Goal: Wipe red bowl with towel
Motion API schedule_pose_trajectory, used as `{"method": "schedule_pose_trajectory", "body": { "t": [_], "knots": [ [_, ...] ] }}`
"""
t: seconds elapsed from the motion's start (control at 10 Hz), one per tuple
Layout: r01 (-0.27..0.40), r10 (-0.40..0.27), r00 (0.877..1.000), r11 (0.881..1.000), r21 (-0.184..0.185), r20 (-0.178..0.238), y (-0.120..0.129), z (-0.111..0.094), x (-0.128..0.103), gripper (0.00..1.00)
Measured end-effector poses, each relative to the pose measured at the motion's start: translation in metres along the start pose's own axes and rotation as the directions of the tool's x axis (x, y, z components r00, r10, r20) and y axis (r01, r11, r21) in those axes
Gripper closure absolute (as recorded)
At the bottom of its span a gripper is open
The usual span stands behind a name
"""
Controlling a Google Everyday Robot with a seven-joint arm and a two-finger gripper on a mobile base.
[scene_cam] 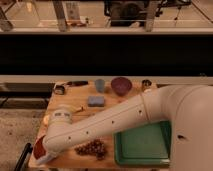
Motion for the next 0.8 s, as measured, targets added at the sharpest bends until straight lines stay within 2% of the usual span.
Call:
{"method": "schedule_pose_trajectory", "body": {
  "t": [0.5,0.8],
  "knots": [
    [0.005,-0.006,0.999,1.0,-0.029,-0.043,0.001,-0.002,0.025,0.98],
    [0.036,-0.039,0.997,0.998,-0.046,-0.06,-0.016,0.002,0.044,0.98]
  ]
}}
